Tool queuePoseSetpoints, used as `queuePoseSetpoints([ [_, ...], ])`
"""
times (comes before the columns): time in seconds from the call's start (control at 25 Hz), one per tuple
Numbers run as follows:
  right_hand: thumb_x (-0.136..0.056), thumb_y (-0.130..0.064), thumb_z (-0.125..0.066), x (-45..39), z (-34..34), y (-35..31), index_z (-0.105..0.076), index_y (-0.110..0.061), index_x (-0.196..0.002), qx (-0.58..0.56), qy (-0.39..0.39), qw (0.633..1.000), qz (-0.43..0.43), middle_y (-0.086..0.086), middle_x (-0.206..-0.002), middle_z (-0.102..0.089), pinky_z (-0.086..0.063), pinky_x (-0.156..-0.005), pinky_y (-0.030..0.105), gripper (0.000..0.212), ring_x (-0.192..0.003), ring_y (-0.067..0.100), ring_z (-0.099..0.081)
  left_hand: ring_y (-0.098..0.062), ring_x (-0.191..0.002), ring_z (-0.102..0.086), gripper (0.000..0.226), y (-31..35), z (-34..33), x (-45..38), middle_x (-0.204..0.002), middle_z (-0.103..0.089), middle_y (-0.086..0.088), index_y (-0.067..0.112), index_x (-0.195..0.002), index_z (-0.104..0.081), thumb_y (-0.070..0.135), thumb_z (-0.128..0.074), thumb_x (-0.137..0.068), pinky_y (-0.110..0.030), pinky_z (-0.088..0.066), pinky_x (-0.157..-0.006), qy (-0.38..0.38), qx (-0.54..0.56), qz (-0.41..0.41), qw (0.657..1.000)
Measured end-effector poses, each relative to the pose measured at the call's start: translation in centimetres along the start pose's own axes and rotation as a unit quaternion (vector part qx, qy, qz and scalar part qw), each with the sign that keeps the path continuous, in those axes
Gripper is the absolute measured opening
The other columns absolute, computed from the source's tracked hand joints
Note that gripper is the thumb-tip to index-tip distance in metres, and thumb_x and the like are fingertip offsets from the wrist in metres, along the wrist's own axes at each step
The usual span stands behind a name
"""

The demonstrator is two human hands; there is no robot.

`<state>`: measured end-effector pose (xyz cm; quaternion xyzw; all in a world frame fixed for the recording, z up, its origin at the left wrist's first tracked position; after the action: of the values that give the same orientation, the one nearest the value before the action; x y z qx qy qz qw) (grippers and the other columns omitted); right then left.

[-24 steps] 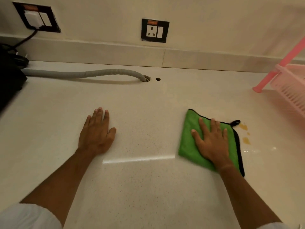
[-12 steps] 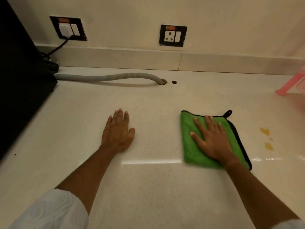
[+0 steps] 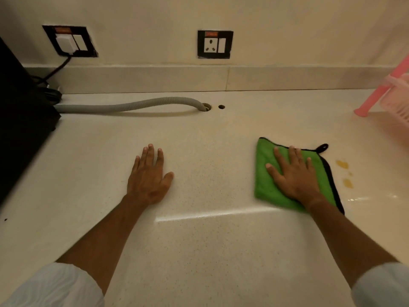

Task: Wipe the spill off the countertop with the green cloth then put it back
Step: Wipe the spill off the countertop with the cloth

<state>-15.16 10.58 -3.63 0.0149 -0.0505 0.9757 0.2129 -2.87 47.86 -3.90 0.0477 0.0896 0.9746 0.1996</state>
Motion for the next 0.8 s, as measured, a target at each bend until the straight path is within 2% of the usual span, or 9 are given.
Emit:
queuePoseSetpoints([
  [0.08,-0.087,-0.077,-0.006,3.0,-1.0,0.7,-0.008,-0.041,-0.154,0.011,0.02,0.999,0.033,0.011,-0.165,-0.008,0.0,-0.122,0.05,0.076,-0.153,0.025,-0.002,-0.024,-0.149,0.015,0.079,0.5,0.1,-0.1,-0.161,0.017,-0.012,0.013,-0.151,0.009,0.053,-0.028,-0.094,-0.042,0.004,-0.123,-0.008,-0.002,-0.011,1.0],
  [0.12,-0.086,-0.078,-0.006,4.1,-1.1,1.3,-0.01,-0.042,-0.153,0.006,0.028,0.999,0.013,0.011,-0.165,-0.01,0.001,-0.121,0.05,0.076,-0.153,0.025,-0.003,-0.023,-0.149,0.016,0.08,1.0,0.2,-0.3,-0.161,0.018,-0.012,0.013,-0.151,0.01,0.056,-0.024,-0.092,-0.042,0.005,-0.123,-0.009,0.0,-0.015,1.0],
  [0.28,-0.087,-0.075,-0.015,4.0,-0.5,3.4,-0.017,-0.035,-0.153,-0.029,0.051,0.98,-0.192,0.019,-0.163,-0.011,0.002,-0.12,0.06,0.077,-0.152,0.033,-0.002,-0.021,-0.148,0.018,0.087,2.9,0.1,-1.2,-0.16,0.019,-0.009,0.014,-0.15,0.012,0.063,-0.013,-0.083,-0.041,0.008,-0.122,-0.008,0.005,-0.041,0.999],
  [0.4,-0.087,-0.071,-0.021,2.4,0.0,4.2,-0.012,-0.028,-0.155,-0.045,0.06,0.961,-0.268,0.022,-0.163,-0.004,0.003,-0.118,0.063,0.081,-0.151,0.037,0.003,-0.019,-0.148,0.019,0.087,3.0,-0.5,-1.1,-0.16,0.019,-0.008,0.014,-0.15,0.012,0.064,-0.014,-0.083,-0.041,0.008,-0.122,-0.008,0.009,-0.057,0.998],
  [0.52,-0.087,-0.073,-0.022,0.5,0.8,4.7,-0.011,-0.024,-0.156,-0.062,0.04,0.959,-0.274,0.026,-0.162,-0.004,0.002,-0.118,0.062,0.085,-0.151,0.039,0.002,-0.017,-0.148,0.018,0.086,2.8,-0.8,-1.2,-0.161,0.018,-0.007,0.014,-0.15,0.012,0.062,-0.015,-0.084,-0.04,0.008,-0.122,-0.002,0.015,-0.066,0.998],
  [0.64,-0.088,-0.075,-0.022,1.4,0.6,5.3,-0.015,-0.027,-0.155,-0.016,0.032,0.982,-0.183,0.022,-0.163,-0.009,0.001,-0.119,0.058,0.082,-0.151,0.036,-0.003,-0.017,-0.148,0.017,0.086,2.8,-0.9,-1.2,-0.161,0.016,-0.008,0.013,-0.15,0.012,0.06,-0.015,-0.083,-0.04,0.007,-0.122,-0.006,0.009,-0.066,0.998],
  [0.68,-0.087,-0.076,-0.021,2.2,0.3,5.8,-0.017,-0.028,-0.155,-0.006,0.049,0.981,-0.185,0.021,-0.162,-0.012,0.001,-0.118,0.058,0.083,-0.151,0.036,-0.005,-0.017,-0.148,0.015,0.087,2.8,-0.9,-1.2,-0.161,0.015,-0.008,0.012,-0.15,0.011,0.06,-0.016,-0.083,-0.039,0.007,-0.122,-0.002,0.012,-0.065,0.998],
  [0.8,-0.082,-0.078,-0.021,3.9,-0.1,7.5,-0.016,-0.025,-0.154,-0.033,0.087,0.948,-0.304,0.028,-0.159,-0.014,0.001,-0.118,0.062,0.09,-0.15,0.041,-0.006,-0.018,-0.149,0.013,0.087,2.7,-1.0,-1.2,-0.162,0.012,-0.009,0.011,-0.15,0.011,0.06,-0.017,-0.083,-0.039,0.007,-0.122,0.005,0.016,-0.065,0.998],
])
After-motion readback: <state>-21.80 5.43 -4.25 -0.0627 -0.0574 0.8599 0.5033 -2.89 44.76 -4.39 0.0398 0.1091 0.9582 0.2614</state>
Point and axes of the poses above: each hand's wrist, its own x-axis away from the middle knuckle, its own z-axis out of the back of the hand, y = z × x, the point moved 1 cm from there along -x, towards the middle knuckle
